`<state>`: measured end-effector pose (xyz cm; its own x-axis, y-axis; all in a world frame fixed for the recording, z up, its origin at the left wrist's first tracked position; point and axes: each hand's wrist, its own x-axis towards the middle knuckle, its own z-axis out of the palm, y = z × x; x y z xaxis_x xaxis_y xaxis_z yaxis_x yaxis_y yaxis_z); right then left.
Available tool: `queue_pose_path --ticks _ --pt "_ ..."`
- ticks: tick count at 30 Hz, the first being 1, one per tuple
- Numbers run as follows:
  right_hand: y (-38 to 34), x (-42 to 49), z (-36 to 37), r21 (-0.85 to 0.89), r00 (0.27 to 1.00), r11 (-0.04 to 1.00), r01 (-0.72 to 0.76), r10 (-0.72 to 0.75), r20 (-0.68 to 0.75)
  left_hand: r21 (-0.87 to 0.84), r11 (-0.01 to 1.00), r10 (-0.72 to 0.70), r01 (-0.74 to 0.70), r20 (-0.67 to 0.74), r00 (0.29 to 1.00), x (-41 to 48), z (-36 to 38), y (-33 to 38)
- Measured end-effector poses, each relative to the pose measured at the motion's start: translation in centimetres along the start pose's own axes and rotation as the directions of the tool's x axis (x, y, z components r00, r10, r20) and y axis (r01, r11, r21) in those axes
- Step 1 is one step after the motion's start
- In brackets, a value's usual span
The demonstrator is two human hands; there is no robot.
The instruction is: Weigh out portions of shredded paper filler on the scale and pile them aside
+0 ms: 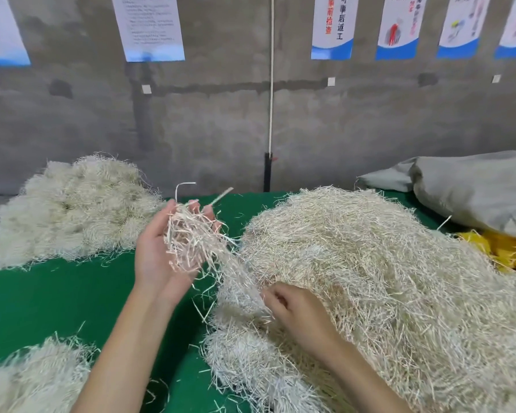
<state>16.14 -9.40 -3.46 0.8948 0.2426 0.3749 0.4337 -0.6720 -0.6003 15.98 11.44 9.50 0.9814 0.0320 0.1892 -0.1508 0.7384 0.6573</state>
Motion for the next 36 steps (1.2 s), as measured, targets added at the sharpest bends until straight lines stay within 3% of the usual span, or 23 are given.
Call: queue_pose_path --ticks 3,6,9,11,13,15,16,17,18,19,21,24,26,28,31,32,34,36 --pt "1.9 -0.1 -0.5 -0.232 0.999 0.973 0.005 -0.013 -0.032 -0.08 0.997 0.001 0.001 0.014 1.0 0.1 -0.3 0.4" --pt "4.3 -0.6 -1.1 -0.306 0.994 0.948 -0.084 0.057 -0.094 -0.089 0.996 -0.013 0.015 0.017 1.0 0.1 -0.9 0.4" --pt "6.5 -1.2 -1.9 -0.137 0.97 0.962 -0.237 0.226 -0.092 -0.078 0.997 0.014 -0.016 -0.032 0.999 -0.2 -1.2 0.4" --pt "7.2 -0.9 -2.4 -0.034 0.927 0.932 -0.361 0.355 -0.12 -0.055 0.998 0.007 -0.007 0.009 1.0 -0.2 -1.9 0.5" --pt "6.8 -0.4 -3.2 0.249 0.827 0.831 -0.498 0.542 -0.153 0.047 0.999 -0.02 0.018 0.054 0.998 -0.2 -2.8 0.7" --pt "6.0 0.1 -4.2 0.541 0.724 0.63 -0.557 0.688 -0.056 0.306 0.95 -0.062 0.056 0.01 0.998 -0.2 -3.4 0.5" --pt "5.6 0.3 -4.5 0.638 0.693 0.525 -0.563 0.72 0.019 0.509 0.857 -0.084 0.083 -0.02 0.996 -0.3 -3.8 0.1" --pt "5.5 0.5 -5.0 0.713 0.68 0.434 -0.551 0.728 0.082 0.728 0.676 -0.122 0.116 -0.045 0.991 -0.4 -4.2 -0.7" --pt "5.5 0.7 -5.2 0.764 0.673 0.376 -0.524 0.733 0.101 0.896 0.421 -0.179 0.143 -0.073 0.981 -0.6 -4.5 -1.7" --pt "5.4 0.8 -5.4 0.802 0.65 0.33 -0.498 0.754 0.094 0.976 0.166 -0.257 0.143 -0.097 0.961 -0.9 -4.7 -2.9" --pt "5.5 1.4 -5.7 0.845 0.582 0.27 -0.463 0.811 0.06 0.984 -0.167 -0.423 0.063 -0.13 0.897 -1.5 -5.2 -4.9" --pt "5.2 2.2 -7.0 0.916 0.485 0.133 -0.378 0.872 0.073 0.887 -0.45 -0.549 -0.106 -0.181 0.816 -1.7 -5.9 -6.1" --pt "5.4 2.5 -7.7 0.943 0.43 0.07 -0.326 0.899 0.082 0.847 -0.508 -0.6 -0.158 -0.216 0.771 -1.6 -6.1 -5.7" --pt "5.7 2.5 -8.1 0.959 0.457 0.073 -0.275 0.887 0.063 0.86 -0.478 -0.649 -0.177 -0.21 0.732 -1.7 -5.1 -4.9" --pt "5.1 2.1 -7.6 0.973 0.566 0.167 -0.16 0.823 -0.048 0.95 -0.303 -0.743 -0.073 -0.187 0.643 -2.0 -4.0 -3.5" --pt "4.4 1.8 -7.4 0.962 0.599 0.22 -0.162 0.797 -0.081 0.969 -0.245 -0.742 -0.013 -0.179 0.646 -2.0 -3.7 -3.2" --pt "2.7 1.4 -7.1 0.897 0.675 0.399 -0.189 0.716 -0.176 0.978 -0.186 -0.727 0.092 -0.2 0.657 -1.8 -4.1 -2.3" --pt "0.7 1.0 -7.1 0.722 0.763 0.665 -0.191 0.563 -0.317 0.977 -0.204 -0.782 0.063 -0.201 0.589 -1.4 -4.3 -1.2"
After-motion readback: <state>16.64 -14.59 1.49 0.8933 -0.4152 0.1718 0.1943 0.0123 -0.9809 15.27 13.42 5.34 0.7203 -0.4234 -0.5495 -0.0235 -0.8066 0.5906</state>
